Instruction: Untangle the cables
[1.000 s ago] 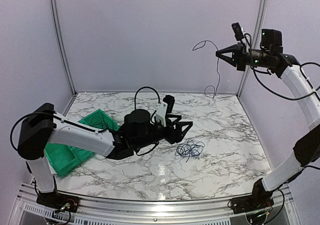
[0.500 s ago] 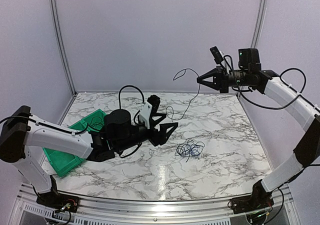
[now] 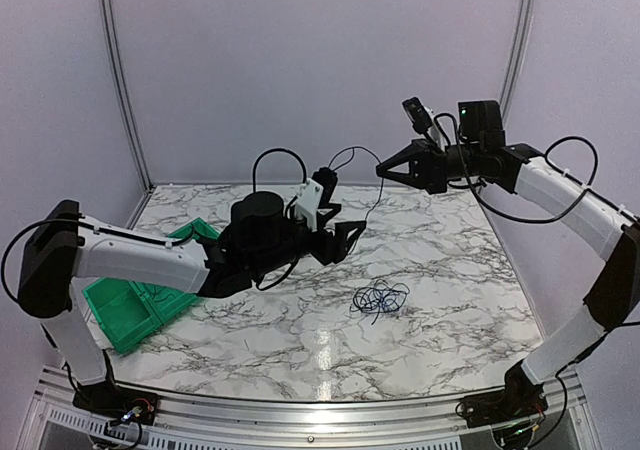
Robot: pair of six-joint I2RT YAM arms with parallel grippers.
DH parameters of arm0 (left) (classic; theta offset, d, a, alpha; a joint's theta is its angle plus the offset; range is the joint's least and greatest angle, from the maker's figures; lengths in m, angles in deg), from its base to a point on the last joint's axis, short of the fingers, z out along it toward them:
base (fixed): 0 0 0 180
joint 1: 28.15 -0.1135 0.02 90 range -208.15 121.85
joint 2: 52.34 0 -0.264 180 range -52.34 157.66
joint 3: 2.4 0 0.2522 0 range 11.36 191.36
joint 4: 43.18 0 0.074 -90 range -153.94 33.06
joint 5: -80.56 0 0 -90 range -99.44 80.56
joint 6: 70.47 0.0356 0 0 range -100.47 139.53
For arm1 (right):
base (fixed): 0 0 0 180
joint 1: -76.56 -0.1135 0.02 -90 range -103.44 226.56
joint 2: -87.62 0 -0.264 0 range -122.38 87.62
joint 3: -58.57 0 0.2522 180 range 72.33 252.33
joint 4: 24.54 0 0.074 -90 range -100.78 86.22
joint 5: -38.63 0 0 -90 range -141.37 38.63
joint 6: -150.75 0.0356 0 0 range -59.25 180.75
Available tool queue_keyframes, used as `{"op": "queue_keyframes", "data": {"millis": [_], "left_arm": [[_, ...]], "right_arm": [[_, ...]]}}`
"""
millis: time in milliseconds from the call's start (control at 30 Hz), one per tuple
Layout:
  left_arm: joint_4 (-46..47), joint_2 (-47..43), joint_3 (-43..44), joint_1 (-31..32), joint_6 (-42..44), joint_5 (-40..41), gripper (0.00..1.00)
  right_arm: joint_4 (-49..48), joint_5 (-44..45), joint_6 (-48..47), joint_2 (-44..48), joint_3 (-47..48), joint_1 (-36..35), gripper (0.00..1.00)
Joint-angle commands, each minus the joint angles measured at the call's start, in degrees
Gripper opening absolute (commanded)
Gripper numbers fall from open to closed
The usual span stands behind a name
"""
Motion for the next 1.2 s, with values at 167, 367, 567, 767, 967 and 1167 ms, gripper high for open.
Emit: {"op": "queue_keyframes", "data": {"millis": [167,367,567,767,967,1167], "left_arm": [[-1.5,8.1,7.8,-3.0,1.6,-4.2,0.65],[-1.2,12.0,11.3,-5.3,-0.2,-10.3,0.54],[-0.6,15.0,15.4,-5.6,-0.6,-15.4,0.46],[-0.2,15.9,16.7,-5.6,-1.5,-17.0,0.25],[0.1,13.2,12.9,-5.7,-3.8,-15.1,0.07],[0.3,6.3,5.0,-5.7,-4.3,-14.0,0.05]], "right_arm": [[-1.1,-2.9,1.2,0.0,0.1,-1.0,0.0],[-0.4,-3.0,0.3,0.2,-0.1,-1.0,0.0],[0.2,-3.1,-0.3,0.0,0.3,-1.0,0.0],[1.5,-2.2,-1.8,-0.2,1.1,-0.9,0.0],[-2.2,-3.4,1.1,0.1,0.7,2.0,0.0],[-11.8,4.1,11.2,-0.6,-3.1,7.1,0.0]]}}
